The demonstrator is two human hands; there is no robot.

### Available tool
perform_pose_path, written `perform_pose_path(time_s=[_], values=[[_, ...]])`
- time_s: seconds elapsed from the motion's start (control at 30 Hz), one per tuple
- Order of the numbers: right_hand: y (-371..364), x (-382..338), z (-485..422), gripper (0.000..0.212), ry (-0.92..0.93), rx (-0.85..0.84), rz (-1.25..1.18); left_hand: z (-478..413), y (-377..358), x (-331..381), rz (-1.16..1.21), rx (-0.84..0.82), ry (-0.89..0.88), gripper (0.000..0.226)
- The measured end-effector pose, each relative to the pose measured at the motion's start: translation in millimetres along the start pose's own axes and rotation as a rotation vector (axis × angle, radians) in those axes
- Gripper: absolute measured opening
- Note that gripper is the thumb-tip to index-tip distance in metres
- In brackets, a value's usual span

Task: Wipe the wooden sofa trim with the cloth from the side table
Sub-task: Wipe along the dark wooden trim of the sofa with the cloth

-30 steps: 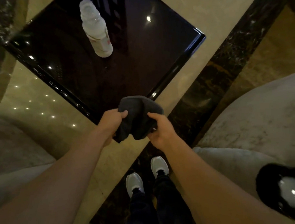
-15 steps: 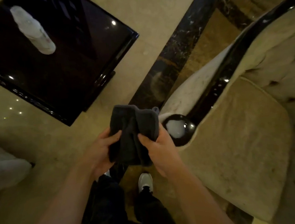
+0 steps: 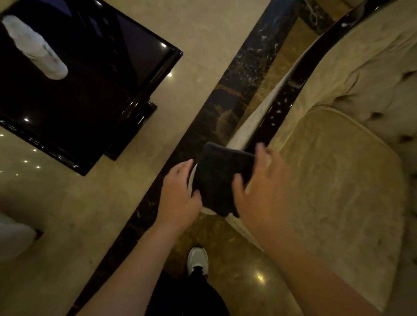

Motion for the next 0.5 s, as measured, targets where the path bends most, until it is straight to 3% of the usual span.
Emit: perform_pose_path(time_s=[0.1, 0.17, 0.27, 0.4, 0.47, 0.5], values=[[-43.8, -17.6, 2.7, 0.069, 0.363, -0.242, 0.083, 5.1, -13.8, -2.6, -0.005, -0.001, -0.058, 0.067], [-57.4, -22.7, -19.3, 0.071, 0.457, -0.239, 0.116, 3.1, -18.4, -4.8, 0.136, 0.041, -0.005, 0.070], [-66.3, -40.1, -52.1, 0.063, 0.495, -0.223, 0.093, -3.3, -23.4, -9.4, 0.406, 0.128, 0.116, 0.071], [-65.9, -31.2, -27.6, 0.058, 0.446, -0.182, 0.098, -7.7, -31.9, 2.3, 0.610, 0.126, 0.110, 0.060], [-61.3, -14.8, -6.9, 0.059, 0.461, -0.206, 0.085, -7.7, -39.0, 8.7, 0.562, 0.078, 0.062, 0.057], [-59.0, -8.5, -1.5, 0.061, 0.459, -0.215, 0.094, -8.1, -44.1, 11.9, 0.422, 0.050, 0.027, 0.058]])
Point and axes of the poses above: each hand's wrist, its own z-axis away from the middle knuckle, its own y-axis out of the back of the hand, x = y × z, the point moved 3 cm from there along -z, towards the middle knuckle, and after that the axes turned 2 degrees about -z, right-handed, at the moved point
